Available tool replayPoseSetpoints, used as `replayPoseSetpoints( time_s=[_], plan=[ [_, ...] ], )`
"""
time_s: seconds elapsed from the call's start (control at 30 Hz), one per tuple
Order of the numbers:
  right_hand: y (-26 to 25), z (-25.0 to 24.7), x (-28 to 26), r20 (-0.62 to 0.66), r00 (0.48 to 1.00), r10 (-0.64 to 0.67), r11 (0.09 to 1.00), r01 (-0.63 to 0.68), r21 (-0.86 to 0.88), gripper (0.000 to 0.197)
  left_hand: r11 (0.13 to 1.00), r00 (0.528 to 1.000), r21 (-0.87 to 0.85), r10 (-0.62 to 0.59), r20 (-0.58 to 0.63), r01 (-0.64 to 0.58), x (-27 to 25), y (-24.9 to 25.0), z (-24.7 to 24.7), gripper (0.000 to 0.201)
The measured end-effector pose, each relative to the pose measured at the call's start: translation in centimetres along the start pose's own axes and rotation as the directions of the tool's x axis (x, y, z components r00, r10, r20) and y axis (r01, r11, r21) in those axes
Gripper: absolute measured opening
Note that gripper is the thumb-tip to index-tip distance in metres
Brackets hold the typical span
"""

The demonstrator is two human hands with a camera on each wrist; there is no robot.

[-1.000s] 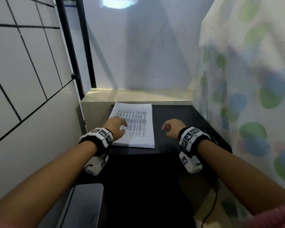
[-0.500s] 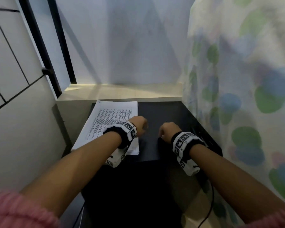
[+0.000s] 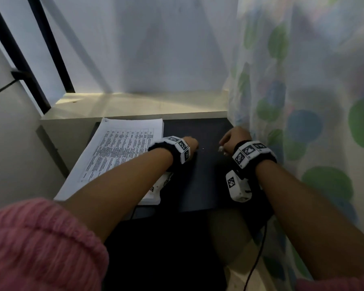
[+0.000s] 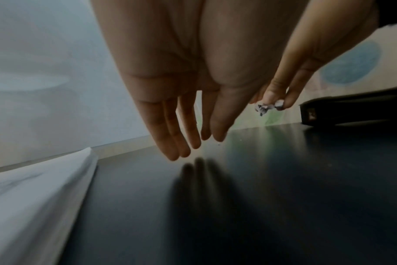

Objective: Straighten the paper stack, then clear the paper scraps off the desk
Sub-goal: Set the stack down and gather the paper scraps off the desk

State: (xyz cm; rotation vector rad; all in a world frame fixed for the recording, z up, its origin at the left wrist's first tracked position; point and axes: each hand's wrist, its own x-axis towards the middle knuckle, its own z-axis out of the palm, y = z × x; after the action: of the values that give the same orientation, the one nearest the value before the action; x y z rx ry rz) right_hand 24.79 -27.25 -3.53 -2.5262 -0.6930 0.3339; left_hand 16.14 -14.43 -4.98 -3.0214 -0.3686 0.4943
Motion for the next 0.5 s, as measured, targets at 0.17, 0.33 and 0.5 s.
replayPoseSetpoints(
  time_s=[0.17,0.33,0.5],
  plan=[
    [0.7,0.7,1.1,-0.008,1.0,0.01,1.0,-0.01,0.017,0.014,1.0,0.999,0.001,0.014,0.033,-0.015,1.2,0.2,-0.2,0.041],
    [1.3,0.9,1.4,0.018,0.999,0.032,0.999,-0.032,0.019,0.013,0.998,0.993,-0.047,0.047,0.109,-0.042,1.3,1.1,-1.1,0.039],
    [1.4,1.2,1.7,-0.01,0.998,0.068,0.998,-0.068,0.009,0.012,1.0,0.999,0.01,0.006,-0.038,-0.005,2.0,1.6,-1.0,0.037]
  ],
)
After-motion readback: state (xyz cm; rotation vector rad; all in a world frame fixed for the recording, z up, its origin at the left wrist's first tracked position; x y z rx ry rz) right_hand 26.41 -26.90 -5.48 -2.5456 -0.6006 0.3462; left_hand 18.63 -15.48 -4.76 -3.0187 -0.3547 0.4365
